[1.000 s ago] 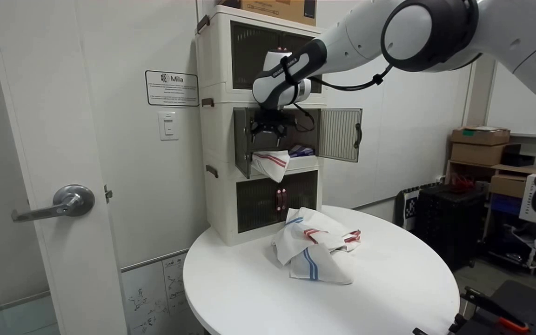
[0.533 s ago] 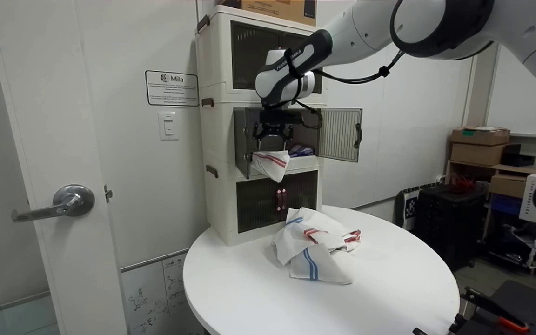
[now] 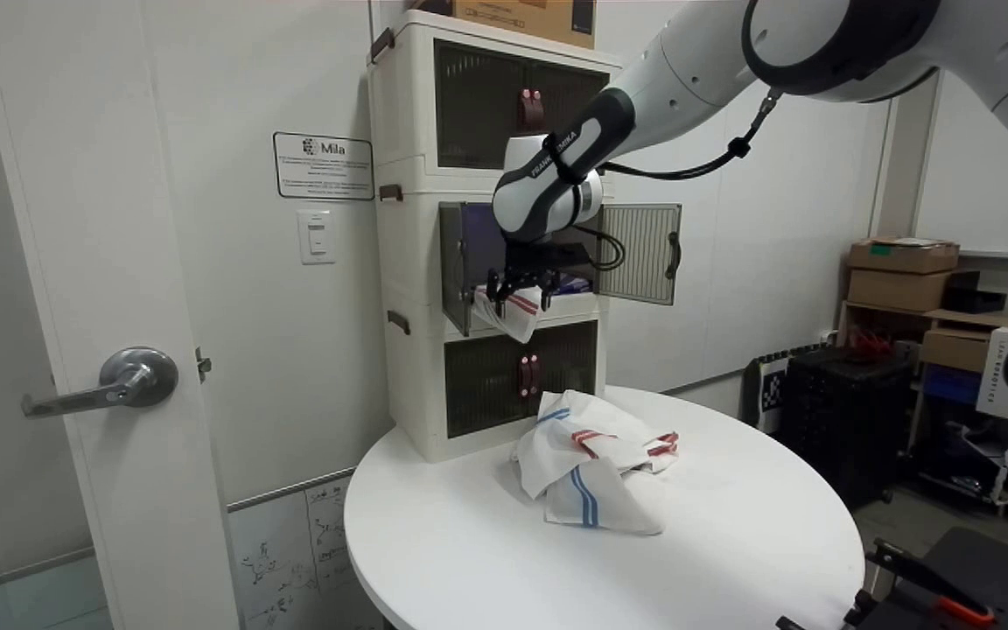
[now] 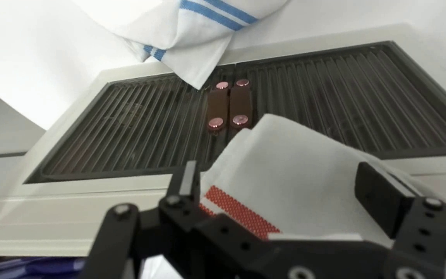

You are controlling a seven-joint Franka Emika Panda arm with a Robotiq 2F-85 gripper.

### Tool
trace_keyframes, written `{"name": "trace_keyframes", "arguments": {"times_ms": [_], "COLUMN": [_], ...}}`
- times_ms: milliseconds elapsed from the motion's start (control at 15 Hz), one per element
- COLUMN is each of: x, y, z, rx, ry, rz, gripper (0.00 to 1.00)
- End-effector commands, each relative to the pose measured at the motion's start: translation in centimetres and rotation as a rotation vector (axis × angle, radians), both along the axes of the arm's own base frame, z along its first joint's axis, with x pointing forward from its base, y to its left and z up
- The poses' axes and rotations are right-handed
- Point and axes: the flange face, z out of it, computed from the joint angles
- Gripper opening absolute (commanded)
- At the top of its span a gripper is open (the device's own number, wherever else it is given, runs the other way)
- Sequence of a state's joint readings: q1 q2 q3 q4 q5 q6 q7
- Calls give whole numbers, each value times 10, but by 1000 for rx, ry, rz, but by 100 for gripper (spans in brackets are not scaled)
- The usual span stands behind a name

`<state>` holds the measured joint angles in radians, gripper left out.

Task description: Put the towel in the middle drawer

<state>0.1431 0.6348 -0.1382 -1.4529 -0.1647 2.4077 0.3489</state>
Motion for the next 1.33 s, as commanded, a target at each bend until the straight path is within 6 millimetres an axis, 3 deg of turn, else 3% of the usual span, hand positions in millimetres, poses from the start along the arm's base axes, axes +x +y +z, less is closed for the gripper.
{"name": "trace_keyframes", "arguments": {"times_ms": [0, 400, 800, 1267], "x": [-18, -25, -49, -50], "y": [2, 15, 34, 15], "z": [1, 8, 1, -12], "rx": [-89, -252, -164, -255], "ry": [2, -47, -54, -238], "rz": [179, 446, 633, 578], "gripper": [100, 100, 100, 100]}}
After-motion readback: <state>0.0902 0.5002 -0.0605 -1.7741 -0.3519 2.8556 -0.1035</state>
